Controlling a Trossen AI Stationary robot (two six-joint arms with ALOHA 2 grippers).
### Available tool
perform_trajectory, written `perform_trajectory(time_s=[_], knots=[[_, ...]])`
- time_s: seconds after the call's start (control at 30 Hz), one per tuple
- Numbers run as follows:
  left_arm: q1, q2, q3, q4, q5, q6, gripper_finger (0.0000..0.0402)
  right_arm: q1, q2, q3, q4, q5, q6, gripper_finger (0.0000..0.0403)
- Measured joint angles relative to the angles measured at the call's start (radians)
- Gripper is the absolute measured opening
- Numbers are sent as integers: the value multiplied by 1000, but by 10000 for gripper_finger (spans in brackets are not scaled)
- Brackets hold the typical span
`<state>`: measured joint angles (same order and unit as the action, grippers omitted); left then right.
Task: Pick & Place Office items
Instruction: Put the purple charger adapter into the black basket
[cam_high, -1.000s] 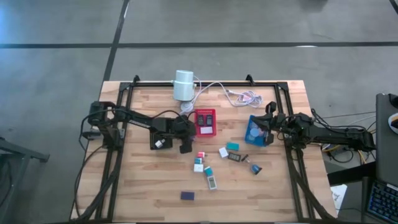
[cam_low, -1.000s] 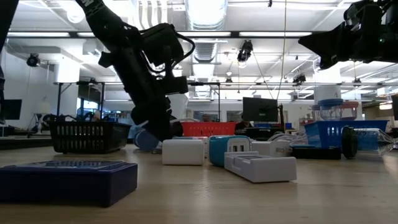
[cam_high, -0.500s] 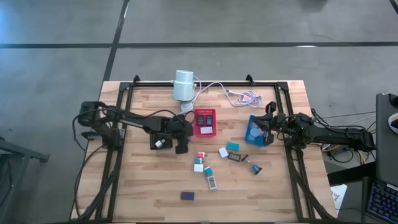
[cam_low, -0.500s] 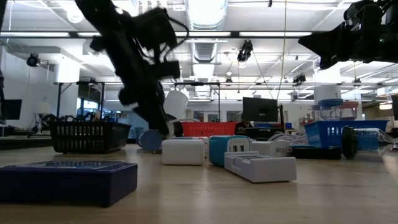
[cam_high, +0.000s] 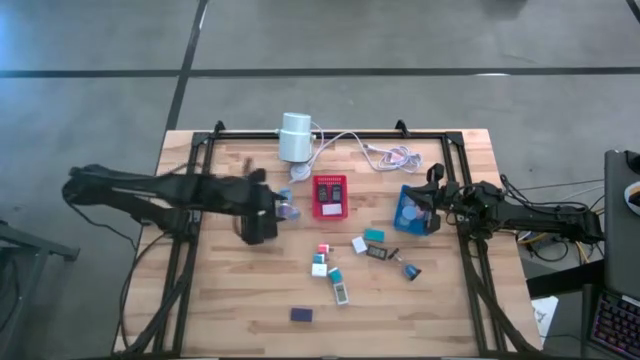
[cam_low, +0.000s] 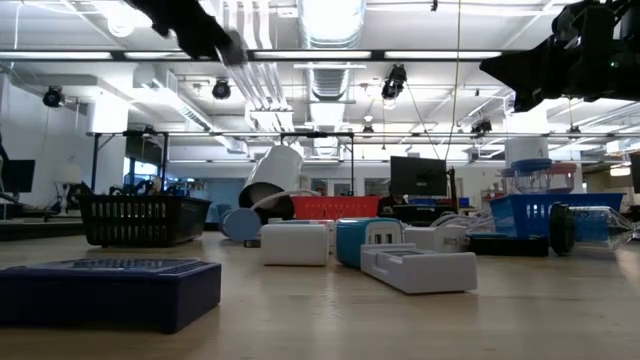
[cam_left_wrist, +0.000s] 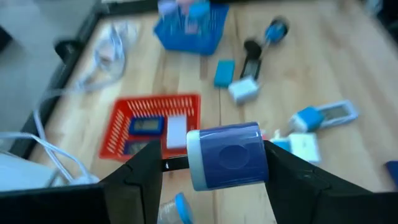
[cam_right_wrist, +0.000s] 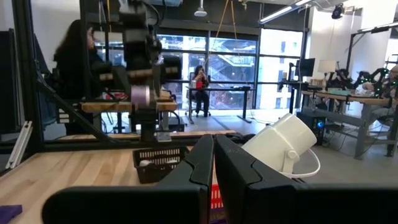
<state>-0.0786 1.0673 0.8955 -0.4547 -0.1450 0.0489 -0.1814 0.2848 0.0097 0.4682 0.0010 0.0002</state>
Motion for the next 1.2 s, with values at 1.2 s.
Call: perform_trajectory(time_s=[1.2], knots=[[-16, -1068, -839, 453, 143, -27, 204, 0, 0, 0, 1, 1, 3, 13]])
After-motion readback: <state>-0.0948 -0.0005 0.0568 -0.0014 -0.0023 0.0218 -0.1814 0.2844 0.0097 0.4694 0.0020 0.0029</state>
